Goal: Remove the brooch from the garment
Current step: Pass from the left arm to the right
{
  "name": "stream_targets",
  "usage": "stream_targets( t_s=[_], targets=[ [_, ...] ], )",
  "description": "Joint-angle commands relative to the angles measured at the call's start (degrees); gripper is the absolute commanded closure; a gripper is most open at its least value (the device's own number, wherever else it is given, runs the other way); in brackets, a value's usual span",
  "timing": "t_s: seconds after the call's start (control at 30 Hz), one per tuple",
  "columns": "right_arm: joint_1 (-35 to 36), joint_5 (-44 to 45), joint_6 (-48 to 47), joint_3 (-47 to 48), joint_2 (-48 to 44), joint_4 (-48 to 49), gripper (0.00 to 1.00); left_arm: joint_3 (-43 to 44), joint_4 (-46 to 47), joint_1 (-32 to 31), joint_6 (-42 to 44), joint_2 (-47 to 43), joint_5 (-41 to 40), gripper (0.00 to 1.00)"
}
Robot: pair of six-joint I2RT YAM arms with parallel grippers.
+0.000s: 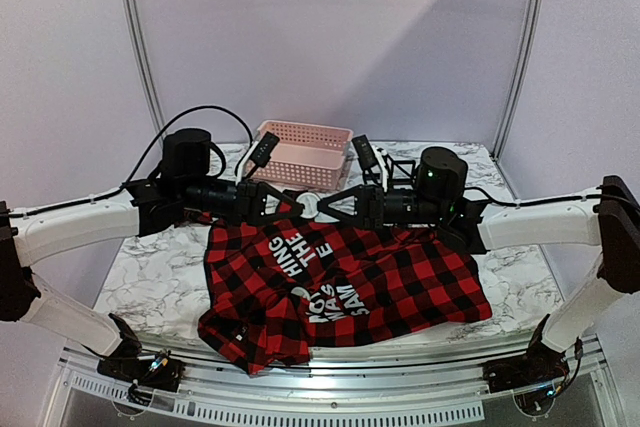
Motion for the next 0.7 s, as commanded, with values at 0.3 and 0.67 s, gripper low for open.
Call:
stream_targets(
  t_s=[0.3, 0.67],
  targets=[
    [-0.4, -2.5, 0.4, 2.6, 2.5, 1.7, 0.97, 1.5, -3.4, -1.2, 2.2, 1.4, -0.6, 1.00],
    [-0.5, 14.4, -7.6, 6.0, -1.3, -20.5, 1.00, 4.0, -18.1, -0.6, 8.6, -4.0, -24.2, 0.27]
  ],
)
